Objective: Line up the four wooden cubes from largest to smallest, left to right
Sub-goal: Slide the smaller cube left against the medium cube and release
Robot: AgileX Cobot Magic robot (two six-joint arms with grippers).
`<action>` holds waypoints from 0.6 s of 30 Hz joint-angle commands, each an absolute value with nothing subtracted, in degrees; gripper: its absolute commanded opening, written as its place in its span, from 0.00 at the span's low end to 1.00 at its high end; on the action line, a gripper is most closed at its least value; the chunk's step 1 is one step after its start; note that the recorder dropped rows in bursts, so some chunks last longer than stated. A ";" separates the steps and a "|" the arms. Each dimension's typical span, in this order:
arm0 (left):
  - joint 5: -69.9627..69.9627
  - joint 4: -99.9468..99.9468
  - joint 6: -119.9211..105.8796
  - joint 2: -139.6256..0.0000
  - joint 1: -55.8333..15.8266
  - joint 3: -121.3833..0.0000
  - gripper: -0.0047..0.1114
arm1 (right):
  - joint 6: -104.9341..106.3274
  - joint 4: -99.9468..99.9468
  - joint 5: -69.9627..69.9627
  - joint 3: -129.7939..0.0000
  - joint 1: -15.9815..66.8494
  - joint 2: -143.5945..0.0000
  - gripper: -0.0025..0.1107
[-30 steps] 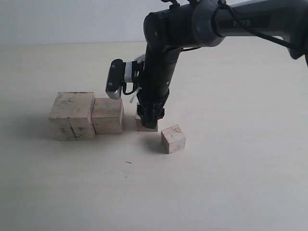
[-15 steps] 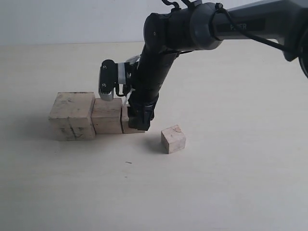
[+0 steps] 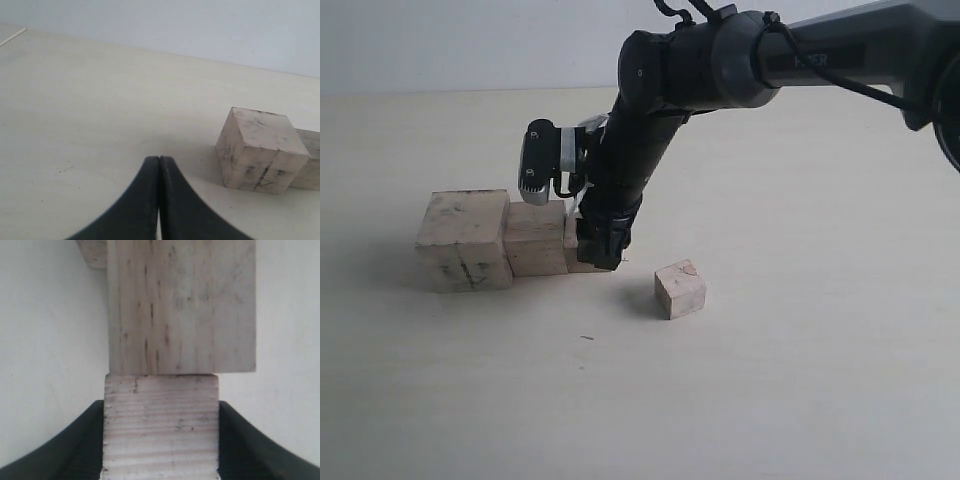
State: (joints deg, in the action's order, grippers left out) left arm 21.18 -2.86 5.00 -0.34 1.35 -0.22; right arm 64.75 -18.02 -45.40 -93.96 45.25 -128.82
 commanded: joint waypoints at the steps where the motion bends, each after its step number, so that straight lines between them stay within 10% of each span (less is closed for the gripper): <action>1: 20.89 -2.98 4.76 0.00 1.03 0.00 0.04 | 65.29 -16.88 -44.15 -93.53 45.32 -130.99 0.12; 18: 20.89 -2.98 4.76 0.00 1.03 0.00 0.04 | 61.32 -16.36 -43.05 -93.53 45.32 -130.57 0.70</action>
